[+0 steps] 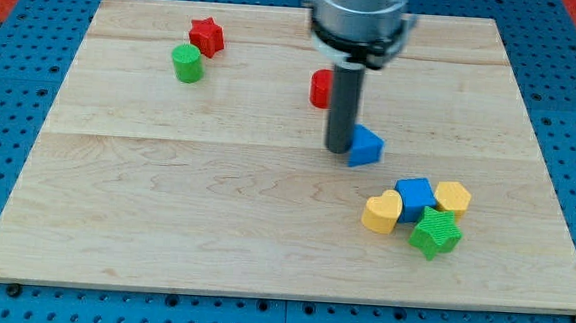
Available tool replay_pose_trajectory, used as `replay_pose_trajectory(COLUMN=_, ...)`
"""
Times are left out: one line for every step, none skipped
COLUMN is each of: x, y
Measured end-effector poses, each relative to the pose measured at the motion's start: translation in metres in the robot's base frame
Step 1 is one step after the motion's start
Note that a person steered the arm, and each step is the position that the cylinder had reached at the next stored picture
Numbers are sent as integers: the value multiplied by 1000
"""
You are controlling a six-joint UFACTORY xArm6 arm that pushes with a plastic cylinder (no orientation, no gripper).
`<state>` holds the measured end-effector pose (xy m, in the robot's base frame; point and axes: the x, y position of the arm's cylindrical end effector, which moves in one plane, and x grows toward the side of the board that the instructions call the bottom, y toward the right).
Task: Push blue triangle above blue cube
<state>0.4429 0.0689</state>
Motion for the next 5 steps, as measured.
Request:
replay_pose_trajectory(x=-20, y=-23)
replay_pose_trajectory(x=-46, y=-19)
replay_pose_trajectory(x=-20, y=12)
replay_pose_trajectory(x=26, y=21)
replay_pose_trajectory(x=18, y=16)
